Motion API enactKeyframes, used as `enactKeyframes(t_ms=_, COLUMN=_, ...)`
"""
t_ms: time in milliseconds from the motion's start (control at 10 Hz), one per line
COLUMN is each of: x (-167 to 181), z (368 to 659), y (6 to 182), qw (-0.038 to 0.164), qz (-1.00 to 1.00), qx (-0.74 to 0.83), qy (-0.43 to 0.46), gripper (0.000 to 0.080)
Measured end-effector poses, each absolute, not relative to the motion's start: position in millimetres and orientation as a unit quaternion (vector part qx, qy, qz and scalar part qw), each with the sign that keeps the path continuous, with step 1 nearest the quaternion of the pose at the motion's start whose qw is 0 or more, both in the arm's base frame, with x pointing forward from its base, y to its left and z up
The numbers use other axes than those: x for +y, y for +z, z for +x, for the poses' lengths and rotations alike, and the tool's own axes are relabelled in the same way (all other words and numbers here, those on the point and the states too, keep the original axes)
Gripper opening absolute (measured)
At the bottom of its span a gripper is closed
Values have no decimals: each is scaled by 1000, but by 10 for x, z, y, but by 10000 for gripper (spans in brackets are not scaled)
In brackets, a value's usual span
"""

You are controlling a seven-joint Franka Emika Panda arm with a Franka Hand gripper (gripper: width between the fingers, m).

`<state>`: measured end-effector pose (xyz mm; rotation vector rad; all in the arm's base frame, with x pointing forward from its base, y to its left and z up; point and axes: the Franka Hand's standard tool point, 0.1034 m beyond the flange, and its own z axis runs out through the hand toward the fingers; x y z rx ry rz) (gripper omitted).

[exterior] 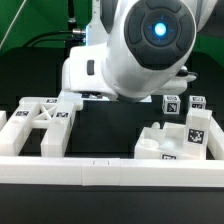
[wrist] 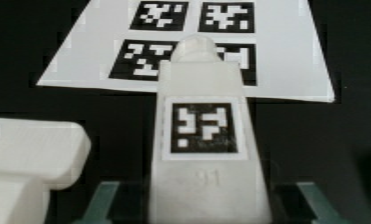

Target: Assemble chair

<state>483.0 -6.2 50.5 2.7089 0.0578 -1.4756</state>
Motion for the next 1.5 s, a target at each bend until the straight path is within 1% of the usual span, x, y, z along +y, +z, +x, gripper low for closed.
enactKeyframes(t_ms=200, x=-68, z=4864, y=486, qw=29, qz=883, qx=19, qy=-468, gripper=284)
enactKeyframes(t_ms=300, x=-71, z=4926, y=459, qw=29, qz=893, qx=21, qy=-449, gripper=284)
enactKeyframes(t_ms=400, x=-39, z=4994, y=502, qw=26, qz=908, qx=9, qy=-419, gripper=284)
enactKeyframes(t_ms=600, x=36, z=5088, y=741, qw=3, qz=930, qx=-26, qy=-366, gripper=284)
enactKeyframes(t_ms=700, x=49, z=5200, y=873, qw=2, qz=944, qx=-23, qy=-330, gripper=284)
enactKeyframes(t_ms=800, x=44, z=5280, y=959, qw=0, qz=952, qx=-24, qy=-306, gripper=284)
enactKeyframes(t_ms=900, x=40, z=5375, y=923, qw=1, qz=967, qx=-23, qy=-253, gripper=284)
enactKeyframes(t_ms=1000, x=45, z=5377, y=924, qw=0, qz=976, qx=-23, qy=-215, gripper=284)
enactKeyframes(t_ms=1200, x=44, z=5406, y=934, qw=0, qz=986, qx=-23, qy=-164, gripper=284)
enactKeyframes(t_ms=1400, x=120, z=5601, y=1059, qw=0, qz=996, qx=-17, qy=-87, gripper=284)
enactKeyframes(t_ms=1500, x=143, z=5677, y=1092, qw=1, qz=999, qx=-14, qy=-44, gripper=284)
